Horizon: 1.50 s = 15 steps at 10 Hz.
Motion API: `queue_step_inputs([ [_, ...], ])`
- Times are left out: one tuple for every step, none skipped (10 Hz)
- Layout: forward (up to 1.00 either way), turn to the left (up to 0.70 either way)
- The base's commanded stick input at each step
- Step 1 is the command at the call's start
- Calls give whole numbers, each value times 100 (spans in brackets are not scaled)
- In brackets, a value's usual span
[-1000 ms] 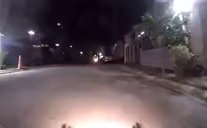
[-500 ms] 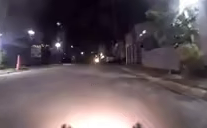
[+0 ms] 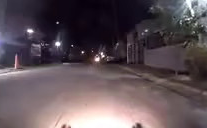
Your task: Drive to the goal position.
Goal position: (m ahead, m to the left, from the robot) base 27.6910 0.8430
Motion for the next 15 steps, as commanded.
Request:
queue_step_inputs([
  [60,0],
  [60,0],
  [60,0],
  [60,0],
  [60,0],
  [60,0],
  [60,0],
  [60,0],
  [60,0],
  [60,0],
  [60,0],
  [60,0],
  [60,0],
  [60,0],
  [60,0],
])
